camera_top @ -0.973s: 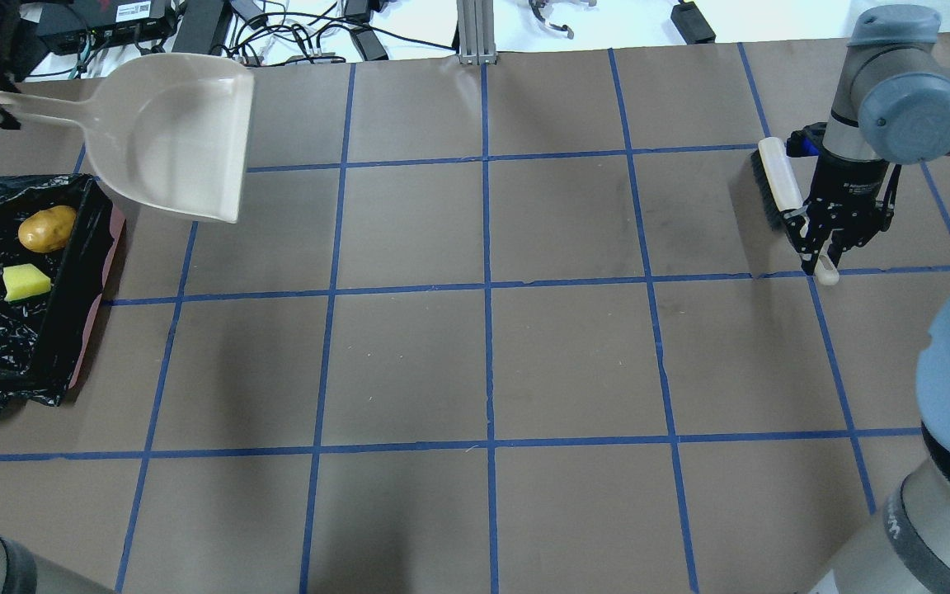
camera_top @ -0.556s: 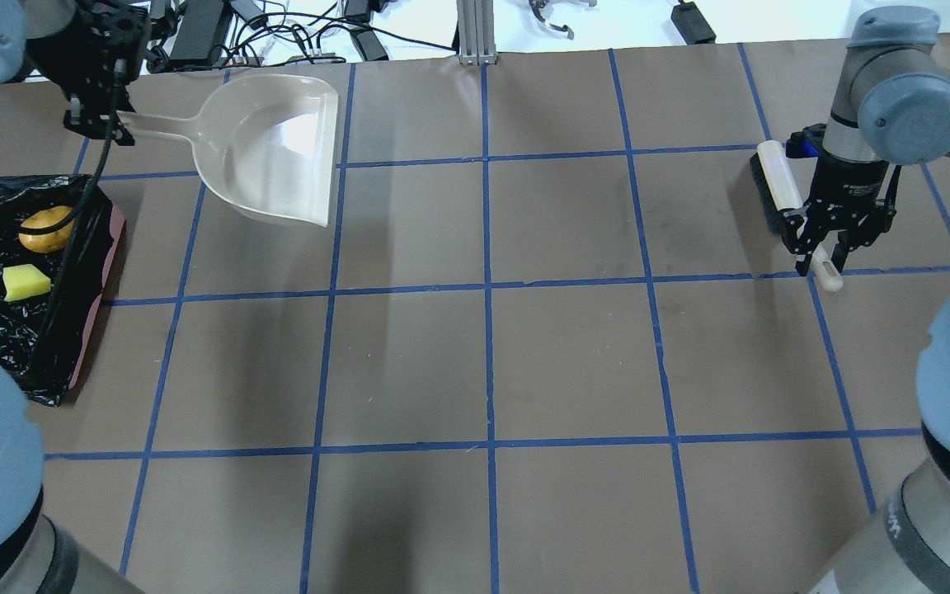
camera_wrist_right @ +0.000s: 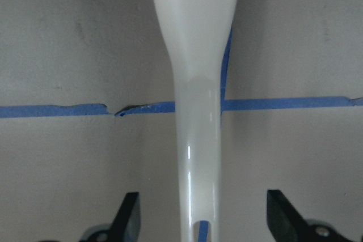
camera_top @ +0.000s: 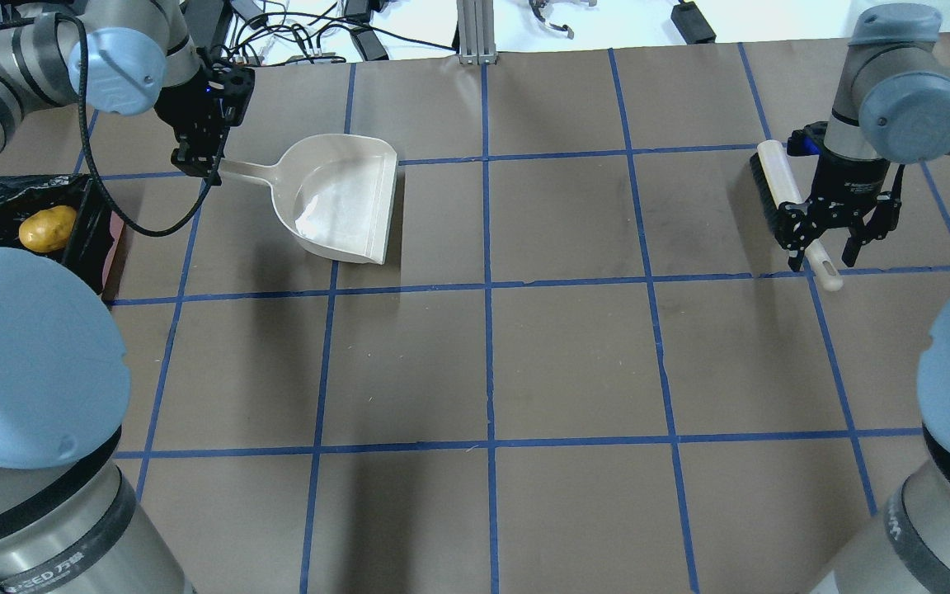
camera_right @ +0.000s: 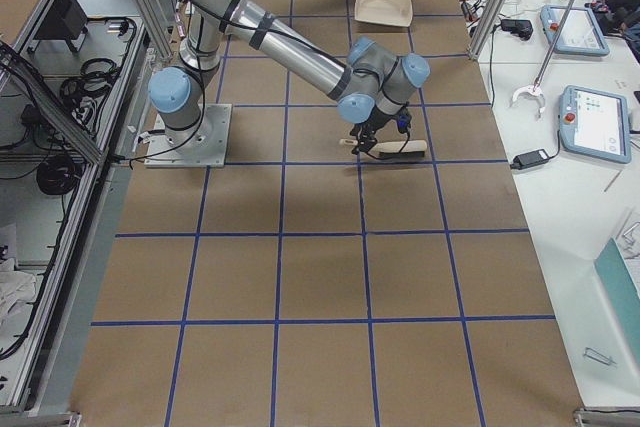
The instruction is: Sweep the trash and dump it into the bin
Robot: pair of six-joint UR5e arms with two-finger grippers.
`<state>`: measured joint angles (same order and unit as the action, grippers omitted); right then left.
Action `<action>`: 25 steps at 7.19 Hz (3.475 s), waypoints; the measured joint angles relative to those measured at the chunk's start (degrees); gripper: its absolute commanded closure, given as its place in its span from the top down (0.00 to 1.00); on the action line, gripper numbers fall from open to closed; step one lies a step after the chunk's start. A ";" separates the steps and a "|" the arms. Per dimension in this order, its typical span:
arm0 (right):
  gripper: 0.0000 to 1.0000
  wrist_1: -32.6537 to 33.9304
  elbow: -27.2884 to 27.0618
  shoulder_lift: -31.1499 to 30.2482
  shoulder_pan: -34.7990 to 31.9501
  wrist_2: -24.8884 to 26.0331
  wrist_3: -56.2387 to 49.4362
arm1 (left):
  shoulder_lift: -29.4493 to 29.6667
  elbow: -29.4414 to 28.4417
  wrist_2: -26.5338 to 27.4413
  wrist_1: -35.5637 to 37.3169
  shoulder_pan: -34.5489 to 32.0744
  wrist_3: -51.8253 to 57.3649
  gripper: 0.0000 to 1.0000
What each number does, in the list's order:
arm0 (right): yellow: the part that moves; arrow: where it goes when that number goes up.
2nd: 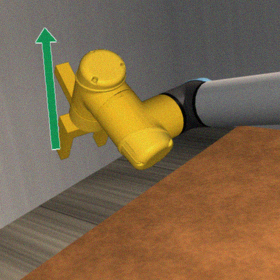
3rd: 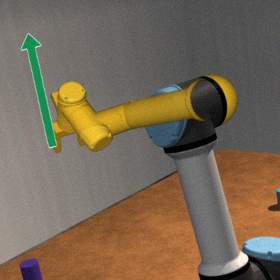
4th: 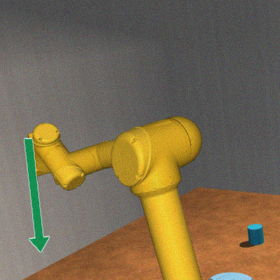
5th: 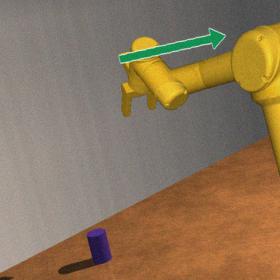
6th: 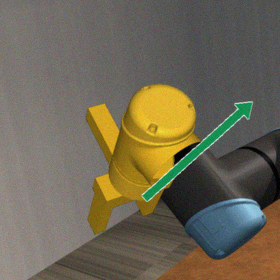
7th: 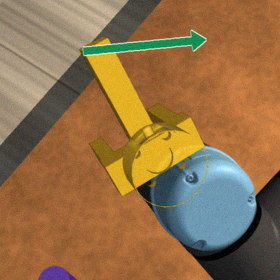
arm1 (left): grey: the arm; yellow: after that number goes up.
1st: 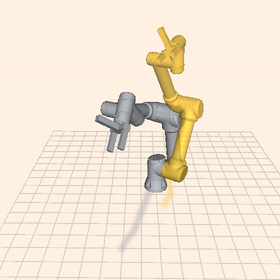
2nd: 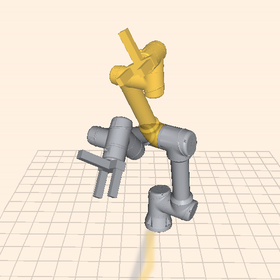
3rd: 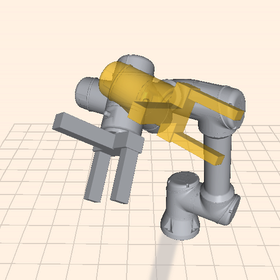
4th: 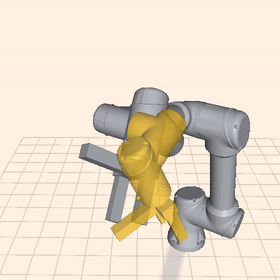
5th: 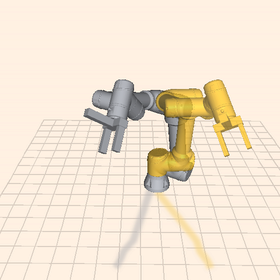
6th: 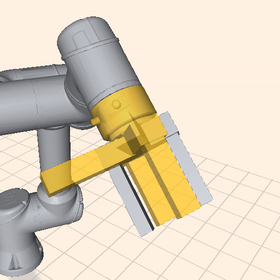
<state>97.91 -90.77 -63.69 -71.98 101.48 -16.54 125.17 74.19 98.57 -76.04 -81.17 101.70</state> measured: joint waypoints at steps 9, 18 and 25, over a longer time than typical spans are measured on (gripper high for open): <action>1.00 -7.01 2.17 -26.28 -3.41 -13.03 3.40 | -3.38 6.14 -0.55 7.46 0.78 -0.36 0.00; 1.00 -7.69 2.66 -26.69 -17.55 -12.31 19.07 | -2.37 6.85 -1.32 9.64 1.08 -0.59 1.00; 1.00 -5.27 2.29 -27.58 -16.93 -12.90 19.27 | -11.94 4.97 -3.06 4.80 0.38 -6.62 1.00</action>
<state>92.64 -88.48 -91.27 -88.91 88.58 2.73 113.22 79.15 95.52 -71.23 -80.80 95.08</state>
